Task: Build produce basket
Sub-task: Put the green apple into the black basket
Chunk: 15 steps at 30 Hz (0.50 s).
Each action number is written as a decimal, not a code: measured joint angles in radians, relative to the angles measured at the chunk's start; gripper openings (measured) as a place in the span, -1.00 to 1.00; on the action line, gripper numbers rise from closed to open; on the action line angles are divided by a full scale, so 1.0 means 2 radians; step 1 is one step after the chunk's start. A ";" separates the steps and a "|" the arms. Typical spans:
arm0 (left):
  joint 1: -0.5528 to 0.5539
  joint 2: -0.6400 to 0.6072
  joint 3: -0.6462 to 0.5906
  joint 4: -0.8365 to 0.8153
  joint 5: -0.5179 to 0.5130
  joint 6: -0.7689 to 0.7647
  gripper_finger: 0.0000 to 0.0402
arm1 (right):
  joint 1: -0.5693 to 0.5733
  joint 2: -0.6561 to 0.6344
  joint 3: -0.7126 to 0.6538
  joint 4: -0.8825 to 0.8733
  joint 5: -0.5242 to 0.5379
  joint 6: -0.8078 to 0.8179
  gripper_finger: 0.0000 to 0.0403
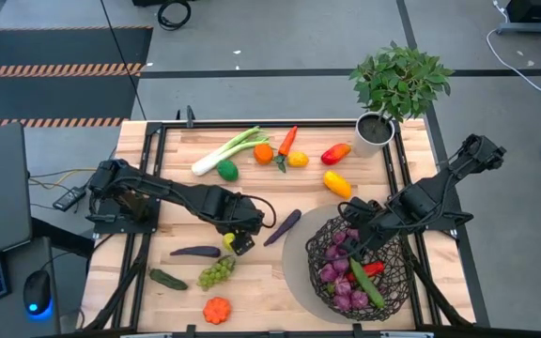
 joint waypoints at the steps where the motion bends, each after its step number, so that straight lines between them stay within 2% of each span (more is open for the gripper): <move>1: 0.000 0.001 -0.007 0.002 0.002 -0.001 0.83 | 0.001 0.000 0.000 0.000 -0.003 -0.003 0.88; 5: 0.000 0.009 -0.037 0.011 0.018 -0.020 0.98 | 0.001 0.000 0.000 -0.001 -0.014 -0.012 0.88; 10: 0.000 0.018 -0.069 0.028 0.058 -0.054 0.98 | 0.001 0.000 0.000 -0.005 -0.022 -0.020 0.88; 15: 0.000 0.020 -0.078 0.073 0.066 -0.064 0.99 | 0.001 0.000 0.000 -0.010 -0.023 -0.022 0.88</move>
